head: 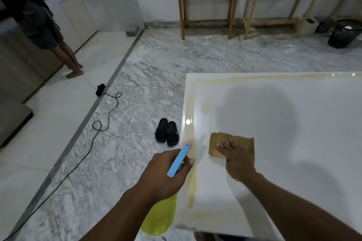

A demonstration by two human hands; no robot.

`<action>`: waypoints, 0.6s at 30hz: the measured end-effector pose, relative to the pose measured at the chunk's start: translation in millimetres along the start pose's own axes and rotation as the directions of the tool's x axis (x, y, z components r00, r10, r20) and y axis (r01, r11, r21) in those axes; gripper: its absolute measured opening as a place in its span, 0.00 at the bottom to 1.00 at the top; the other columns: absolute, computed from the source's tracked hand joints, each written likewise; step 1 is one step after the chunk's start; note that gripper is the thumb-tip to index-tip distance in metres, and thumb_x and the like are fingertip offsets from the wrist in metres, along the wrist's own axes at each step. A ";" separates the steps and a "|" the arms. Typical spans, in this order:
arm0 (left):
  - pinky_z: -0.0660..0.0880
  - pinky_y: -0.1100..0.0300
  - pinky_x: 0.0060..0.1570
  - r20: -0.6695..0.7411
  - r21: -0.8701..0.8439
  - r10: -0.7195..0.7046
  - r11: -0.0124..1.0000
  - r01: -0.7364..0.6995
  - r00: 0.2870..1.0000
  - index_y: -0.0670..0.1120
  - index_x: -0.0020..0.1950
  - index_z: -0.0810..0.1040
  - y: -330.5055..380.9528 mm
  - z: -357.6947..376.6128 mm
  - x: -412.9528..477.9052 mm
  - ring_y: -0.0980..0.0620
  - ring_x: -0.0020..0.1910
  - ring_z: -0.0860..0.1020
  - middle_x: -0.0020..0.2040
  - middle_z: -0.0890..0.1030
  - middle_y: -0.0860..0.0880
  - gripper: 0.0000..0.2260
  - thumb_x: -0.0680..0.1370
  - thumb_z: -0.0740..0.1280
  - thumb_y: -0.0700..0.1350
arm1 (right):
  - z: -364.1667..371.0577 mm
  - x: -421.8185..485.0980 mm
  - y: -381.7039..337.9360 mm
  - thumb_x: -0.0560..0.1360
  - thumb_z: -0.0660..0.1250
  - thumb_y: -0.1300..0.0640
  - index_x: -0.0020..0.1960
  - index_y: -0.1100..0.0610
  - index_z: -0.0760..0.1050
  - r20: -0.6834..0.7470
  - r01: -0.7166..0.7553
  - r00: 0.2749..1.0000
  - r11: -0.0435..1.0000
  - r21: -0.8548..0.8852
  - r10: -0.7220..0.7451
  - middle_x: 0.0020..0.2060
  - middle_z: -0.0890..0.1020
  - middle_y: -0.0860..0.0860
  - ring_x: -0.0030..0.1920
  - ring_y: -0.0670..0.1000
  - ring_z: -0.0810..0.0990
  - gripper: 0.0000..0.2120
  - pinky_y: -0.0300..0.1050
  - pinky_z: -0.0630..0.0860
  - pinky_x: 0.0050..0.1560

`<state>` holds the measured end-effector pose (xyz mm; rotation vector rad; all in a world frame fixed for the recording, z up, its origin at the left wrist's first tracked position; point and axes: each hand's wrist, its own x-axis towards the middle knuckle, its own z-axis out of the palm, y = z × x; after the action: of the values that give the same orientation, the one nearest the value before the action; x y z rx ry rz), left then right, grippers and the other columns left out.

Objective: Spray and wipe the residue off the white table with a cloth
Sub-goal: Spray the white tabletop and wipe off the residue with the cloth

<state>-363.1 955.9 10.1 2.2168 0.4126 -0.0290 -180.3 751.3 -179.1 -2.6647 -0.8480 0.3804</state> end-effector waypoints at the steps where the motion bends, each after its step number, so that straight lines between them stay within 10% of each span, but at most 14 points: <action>1: 0.81 0.39 0.40 0.006 -0.002 0.002 1.000 -0.002 1.000 0.48 0.39 0.73 0.4 -0.5 -16.3 0.40 0.33 0.81 0.32 0.77 0.45 0.20 0.78 0.65 0.64 | 8.1 -24.9 -4.0 0.75 0.58 0.67 0.75 0.43 0.67 -0.015 -0.002 1.000 1.000 0.013 0.003 0.78 0.63 0.45 0.80 0.53 0.56 0.32 0.59 0.53 0.75; 6: 0.80 0.42 0.40 0.019 -0.031 0.003 1.000 -0.003 1.000 0.48 0.37 0.73 -3.8 1.5 -103.3 0.44 0.29 0.78 0.28 0.72 0.55 0.19 0.80 0.67 0.59 | 27.4 -132.6 -30.9 0.77 0.54 0.68 0.77 0.43 0.62 0.131 -0.052 0.990 0.998 -0.027 0.055 0.79 0.57 0.42 0.81 0.50 0.50 0.33 0.55 0.46 0.78; 10: 0.74 0.51 0.35 0.004 -0.032 0.022 0.999 -0.022 1.000 0.45 0.37 0.72 -2.1 -2.6 -140.9 0.54 0.27 0.71 0.28 0.70 0.55 0.20 0.81 0.67 0.58 | -23.3 -147.8 -50.3 0.79 0.55 0.60 0.58 0.37 0.78 0.229 -0.144 0.967 0.980 0.139 0.110 0.64 0.78 0.39 0.65 0.43 0.73 0.21 0.52 0.62 0.73; 12: 0.74 0.50 0.34 -0.003 -0.018 0.029 0.999 -0.029 1.000 0.45 0.37 0.72 0.4 -9.5 -142.0 0.54 0.27 0.70 0.27 0.70 0.55 0.20 0.80 0.67 0.59 | -57.1 -140.2 -54.1 0.75 0.58 0.60 0.44 0.46 0.80 0.365 -0.259 0.922 0.909 0.328 0.131 0.49 0.83 0.47 0.50 0.49 0.79 0.14 0.54 0.74 0.59; 18: 0.79 0.44 0.38 0.003 0.007 0.026 1.000 -0.026 1.000 0.47 0.39 0.72 1.9 -20.7 -93.0 0.43 0.30 0.76 0.29 0.72 0.54 0.19 0.79 0.66 0.61 | -120.6 -66.8 -32.0 0.71 0.65 0.65 0.53 0.65 0.81 0.693 -0.572 0.702 0.708 0.415 0.161 0.50 0.85 0.61 0.51 0.60 0.85 0.12 0.54 0.83 0.51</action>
<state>-452.9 944.3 39.7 2.2288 0.3834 -0.0197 -208.0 710.0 -46.6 -2.0504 -0.1812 1.4364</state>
